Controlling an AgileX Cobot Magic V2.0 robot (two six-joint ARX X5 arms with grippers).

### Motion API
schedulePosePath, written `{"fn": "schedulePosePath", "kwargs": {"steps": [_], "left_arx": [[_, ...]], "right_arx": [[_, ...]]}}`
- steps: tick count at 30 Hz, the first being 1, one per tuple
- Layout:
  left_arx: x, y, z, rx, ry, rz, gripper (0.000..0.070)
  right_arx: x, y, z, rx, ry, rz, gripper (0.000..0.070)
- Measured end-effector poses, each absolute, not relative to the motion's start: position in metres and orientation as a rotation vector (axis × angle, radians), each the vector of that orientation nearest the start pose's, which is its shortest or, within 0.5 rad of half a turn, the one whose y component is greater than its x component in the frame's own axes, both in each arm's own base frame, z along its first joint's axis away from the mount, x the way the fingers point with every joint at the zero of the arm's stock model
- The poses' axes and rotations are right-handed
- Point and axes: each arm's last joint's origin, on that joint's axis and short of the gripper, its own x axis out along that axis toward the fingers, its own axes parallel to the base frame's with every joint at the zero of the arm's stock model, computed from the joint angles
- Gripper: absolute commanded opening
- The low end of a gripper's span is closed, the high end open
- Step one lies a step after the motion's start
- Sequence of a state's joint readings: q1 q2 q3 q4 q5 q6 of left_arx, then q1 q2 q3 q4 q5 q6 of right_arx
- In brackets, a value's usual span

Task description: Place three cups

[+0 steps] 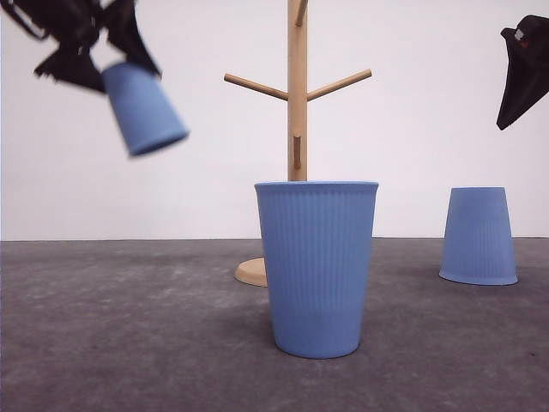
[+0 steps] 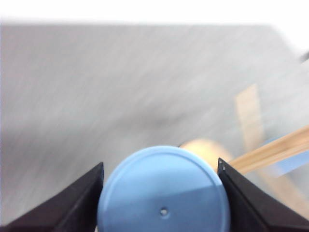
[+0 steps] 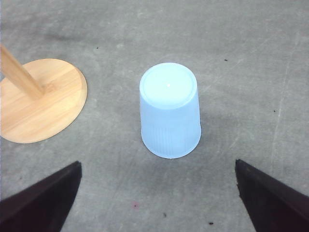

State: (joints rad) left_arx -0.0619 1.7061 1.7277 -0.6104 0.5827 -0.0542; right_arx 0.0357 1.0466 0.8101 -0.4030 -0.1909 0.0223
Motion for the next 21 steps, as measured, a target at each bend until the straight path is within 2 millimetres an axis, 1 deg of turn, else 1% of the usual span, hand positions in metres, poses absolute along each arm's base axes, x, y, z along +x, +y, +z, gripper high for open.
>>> {"fn": "schedulePosePath", "kwargs": {"steps": [3,5,7,11,16,21], "left_arx": [[0.371,-0.036,0.403,-0.239,0.533,-0.674,0.0267],[0.369,-0.036,0.412,-0.254,0.507,-0.703,0.0267],[0.367,-0.037,0.418,-0.272,0.491,-0.737,0.0267],[0.365,-0.043,0.419,-0.3,0.5,-0.785,0.0267],[0.366,-0.062,0.418,-0.293,0.493,-0.841,0.0267],[0.377,-0.081,0.403,-0.3,0.543,-0.881,0.0267]], "right_arx": [[0.217,0.013,0.276,0.071,0.641,0.212,0.065],[0.217,0.013,0.276,0.071,0.641,0.212,0.065],[0.217,0.013,0.276,0.071,0.641,0.212,0.065],[0.217,0.013,0.276,0.071,0.641,0.212,0.065],[0.217,0.013,0.276,0.071,0.642,0.212,0.065],[0.217,0.013,0.276,0.071,0.642,0.212,0.065]]}}
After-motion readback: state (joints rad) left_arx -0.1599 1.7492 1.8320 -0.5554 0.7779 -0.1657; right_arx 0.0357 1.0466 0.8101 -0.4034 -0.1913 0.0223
